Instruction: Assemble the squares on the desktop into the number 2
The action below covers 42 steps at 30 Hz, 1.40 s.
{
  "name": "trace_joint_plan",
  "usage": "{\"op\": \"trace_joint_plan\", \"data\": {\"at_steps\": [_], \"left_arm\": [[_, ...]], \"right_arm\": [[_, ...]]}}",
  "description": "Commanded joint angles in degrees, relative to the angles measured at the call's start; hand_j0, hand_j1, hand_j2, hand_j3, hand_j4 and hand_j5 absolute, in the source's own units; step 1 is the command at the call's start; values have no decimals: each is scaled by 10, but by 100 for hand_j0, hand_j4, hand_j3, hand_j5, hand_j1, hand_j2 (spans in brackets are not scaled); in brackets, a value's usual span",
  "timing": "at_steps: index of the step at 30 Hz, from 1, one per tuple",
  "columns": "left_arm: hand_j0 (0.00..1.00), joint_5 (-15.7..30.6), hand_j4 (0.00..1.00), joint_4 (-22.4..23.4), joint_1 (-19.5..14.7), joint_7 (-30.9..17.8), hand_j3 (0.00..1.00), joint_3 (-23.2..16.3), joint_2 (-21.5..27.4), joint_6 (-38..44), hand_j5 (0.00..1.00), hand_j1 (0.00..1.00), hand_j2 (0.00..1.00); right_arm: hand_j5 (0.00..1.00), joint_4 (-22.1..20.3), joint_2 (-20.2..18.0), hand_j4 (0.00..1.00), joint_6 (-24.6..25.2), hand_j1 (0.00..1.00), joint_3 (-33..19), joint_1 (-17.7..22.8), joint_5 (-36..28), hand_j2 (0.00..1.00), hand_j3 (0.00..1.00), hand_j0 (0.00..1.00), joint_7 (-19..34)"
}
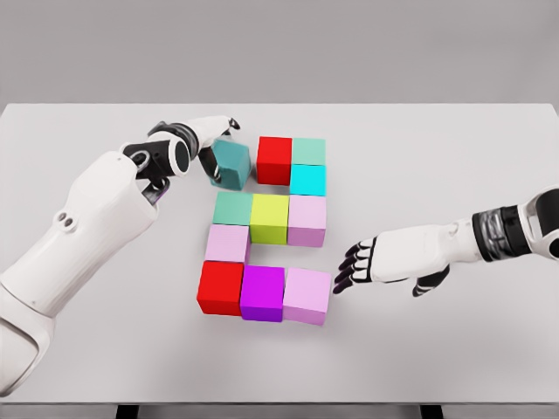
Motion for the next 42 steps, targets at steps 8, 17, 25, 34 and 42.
{"op": "trace_joint_plan", "data": {"at_steps": [8,17,25,34,42], "left_arm": [[100,-3,100,1,0,0,100,4,0,-1,100,100,100],[100,-13,100,1,2,0,100,2,-16,-1,100,100,100],[100,-17,100,0,0,0,100,2,-25,-1,100,100,100],[100,-32,100,5,1,0,100,5,-39,-1,100,100,100],[100,-34,100,9,0,0,100,5,-41,-1,100,100,100]], "right_arm": [[100,-3,2,100,1,100,-1,0,-3,100,100,100,0],[100,-3,3,100,1,100,-1,-5,-3,100,100,100,0],[100,-2,16,100,1,100,-1,-6,-3,100,100,100,0],[100,9,-21,100,1,100,-73,-9,-11,100,100,100,0],[100,20,-137,100,1,100,-125,6,-165,100,100,100,0]]}}
